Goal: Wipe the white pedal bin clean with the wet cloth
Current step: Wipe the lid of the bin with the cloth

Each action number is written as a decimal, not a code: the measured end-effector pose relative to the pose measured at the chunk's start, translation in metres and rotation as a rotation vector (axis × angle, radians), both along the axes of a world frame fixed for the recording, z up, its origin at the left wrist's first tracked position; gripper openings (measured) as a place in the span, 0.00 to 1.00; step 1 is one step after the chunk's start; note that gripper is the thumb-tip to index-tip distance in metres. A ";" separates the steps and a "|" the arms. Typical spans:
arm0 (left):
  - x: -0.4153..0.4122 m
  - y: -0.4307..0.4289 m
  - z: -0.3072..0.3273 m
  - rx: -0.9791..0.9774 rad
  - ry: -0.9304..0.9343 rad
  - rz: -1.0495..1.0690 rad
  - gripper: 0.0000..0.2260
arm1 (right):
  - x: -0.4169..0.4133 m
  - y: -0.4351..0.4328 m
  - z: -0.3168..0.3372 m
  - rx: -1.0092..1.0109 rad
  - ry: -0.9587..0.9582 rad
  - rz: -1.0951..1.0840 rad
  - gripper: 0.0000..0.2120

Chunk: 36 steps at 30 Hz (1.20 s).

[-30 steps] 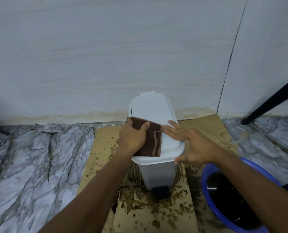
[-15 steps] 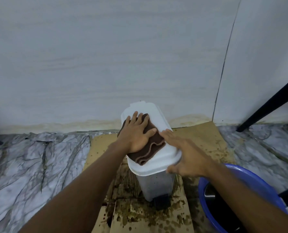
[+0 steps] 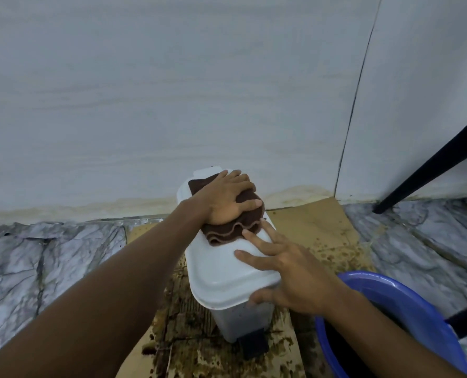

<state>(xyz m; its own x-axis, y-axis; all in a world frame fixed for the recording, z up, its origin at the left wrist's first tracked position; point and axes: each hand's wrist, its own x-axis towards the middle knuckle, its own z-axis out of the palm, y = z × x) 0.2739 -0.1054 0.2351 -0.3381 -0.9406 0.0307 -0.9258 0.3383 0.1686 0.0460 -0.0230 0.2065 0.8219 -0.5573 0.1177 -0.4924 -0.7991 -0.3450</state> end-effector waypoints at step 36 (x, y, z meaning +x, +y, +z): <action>0.076 0.051 -0.010 0.005 0.455 0.757 0.31 | 0.005 -0.014 -0.027 -0.268 -0.173 0.064 0.49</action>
<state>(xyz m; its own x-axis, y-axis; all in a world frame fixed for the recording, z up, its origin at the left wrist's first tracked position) 0.3498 -0.0540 0.2256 0.4193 -0.9078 0.0057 -0.7440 -0.3400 0.5753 0.0506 -0.0375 0.1798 0.8094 -0.4352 0.3942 -0.3907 -0.9003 -0.1918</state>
